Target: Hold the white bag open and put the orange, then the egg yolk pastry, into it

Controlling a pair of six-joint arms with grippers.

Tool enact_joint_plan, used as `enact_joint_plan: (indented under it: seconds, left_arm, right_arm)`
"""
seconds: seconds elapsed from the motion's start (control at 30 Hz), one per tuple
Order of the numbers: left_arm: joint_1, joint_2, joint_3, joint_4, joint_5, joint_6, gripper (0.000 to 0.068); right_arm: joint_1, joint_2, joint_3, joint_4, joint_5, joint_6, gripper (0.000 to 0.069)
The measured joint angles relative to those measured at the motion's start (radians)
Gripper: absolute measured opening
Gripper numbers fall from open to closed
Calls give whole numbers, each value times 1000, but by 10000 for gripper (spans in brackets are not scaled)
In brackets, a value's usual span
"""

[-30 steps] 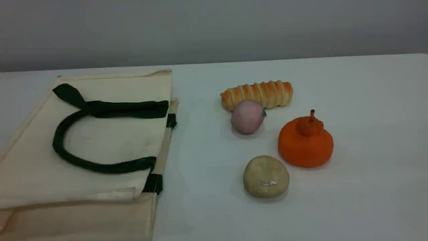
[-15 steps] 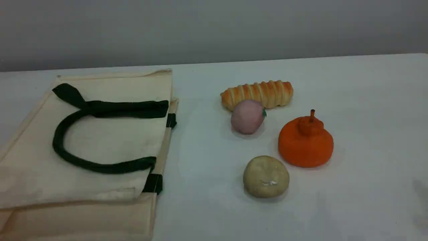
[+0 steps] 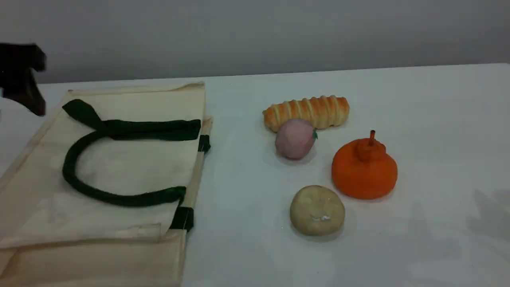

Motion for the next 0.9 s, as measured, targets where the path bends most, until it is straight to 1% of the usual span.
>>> enact_joint_plan:
  seconds: [0.13, 0.23, 0.33, 0.43, 0.5, 0.73, 0.83, 0.9]
  left_arm:
    - [-1, 111, -57, -1, 8, 28, 474]
    - [-3, 176, -86, -6, 20, 29, 473]
    - [-18, 222, -88, -11, 23, 47, 473]
    - [-29, 262, -88, -22, 3, 61, 473]
    - [-30, 290, -88, -30, -5, 79, 473]
    - [-30, 367, -88, -30, -19, 78, 473]
    - [-30, 384, -88, -29, -21, 78, 451]
    - [-30, 386, -88, -29, -20, 78, 407]
  right_arm:
    - [0, 17, 0, 0, -25, -1, 460]
    - [0, 28, 0, 0, -39, -1, 460]
    - [0, 28, 0, 0, -45, -1, 460]
    - [0, 28, -1, 3, -50, 0, 460]
    - [0, 28, -1, 3, -50, 0, 460]
    - [0, 27, -1, 3, -38, 0, 460]
    - [0, 27, -1, 3, -34, -1, 460]
    - [0, 27, -1, 7, -32, -1, 460]
